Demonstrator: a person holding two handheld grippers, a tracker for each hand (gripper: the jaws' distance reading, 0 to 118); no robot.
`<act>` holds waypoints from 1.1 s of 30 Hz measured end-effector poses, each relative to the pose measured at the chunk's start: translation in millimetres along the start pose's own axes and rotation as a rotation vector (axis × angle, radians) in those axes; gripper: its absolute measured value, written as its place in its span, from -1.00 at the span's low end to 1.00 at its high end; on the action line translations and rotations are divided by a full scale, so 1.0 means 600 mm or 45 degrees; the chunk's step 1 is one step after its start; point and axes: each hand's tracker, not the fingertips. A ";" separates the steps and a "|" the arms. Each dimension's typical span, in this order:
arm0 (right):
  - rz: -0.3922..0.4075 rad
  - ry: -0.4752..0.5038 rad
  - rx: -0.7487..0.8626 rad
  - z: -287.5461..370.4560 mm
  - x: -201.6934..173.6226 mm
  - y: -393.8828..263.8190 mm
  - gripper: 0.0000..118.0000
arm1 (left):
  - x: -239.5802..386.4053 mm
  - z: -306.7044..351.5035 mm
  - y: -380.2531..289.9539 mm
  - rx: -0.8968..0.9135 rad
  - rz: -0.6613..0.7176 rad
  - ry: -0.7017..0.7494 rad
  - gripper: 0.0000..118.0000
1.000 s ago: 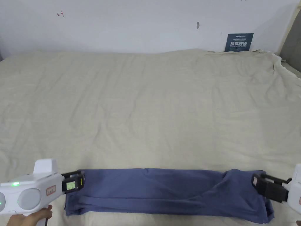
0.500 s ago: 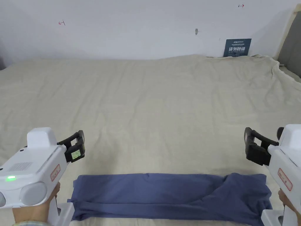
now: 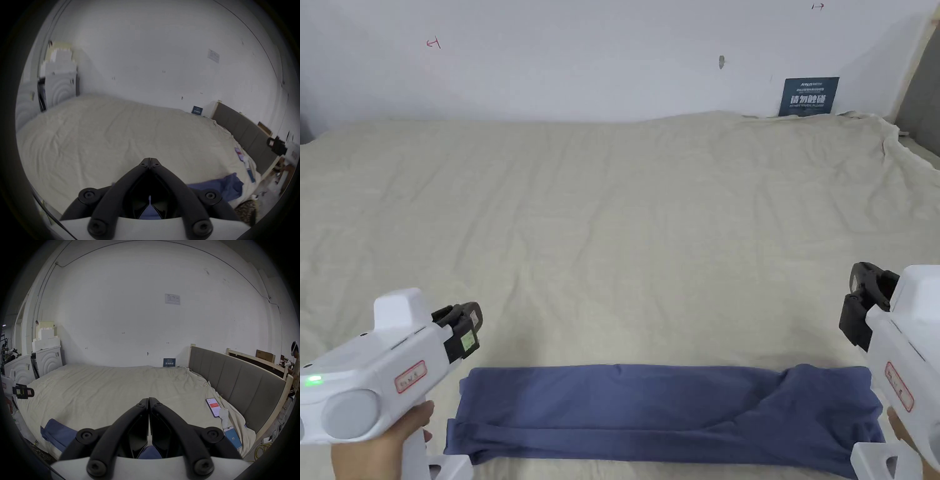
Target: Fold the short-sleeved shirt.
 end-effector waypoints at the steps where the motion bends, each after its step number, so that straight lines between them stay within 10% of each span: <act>1: -0.002 -0.004 -0.008 -0.002 0.002 -0.001 -1.00 | -0.016 -0.005 0.001 -0.043 0.039 -0.037 -1.00; 21: 0.013 -0.050 -0.152 -0.040 0.005 -0.031 -1.00 | -0.236 -0.169 -0.077 -0.693 0.246 -0.140 -0.97; 26: 0.016 -0.046 -0.187 -0.052 -0.002 -0.038 -1.00 | -0.245 -0.207 -0.096 -0.739 0.251 -0.088 0.16; 33: 0.021 -0.046 -0.214 -0.066 -0.006 -0.040 -1.00 | -0.222 -0.216 -0.104 -0.784 0.204 -0.136 0.22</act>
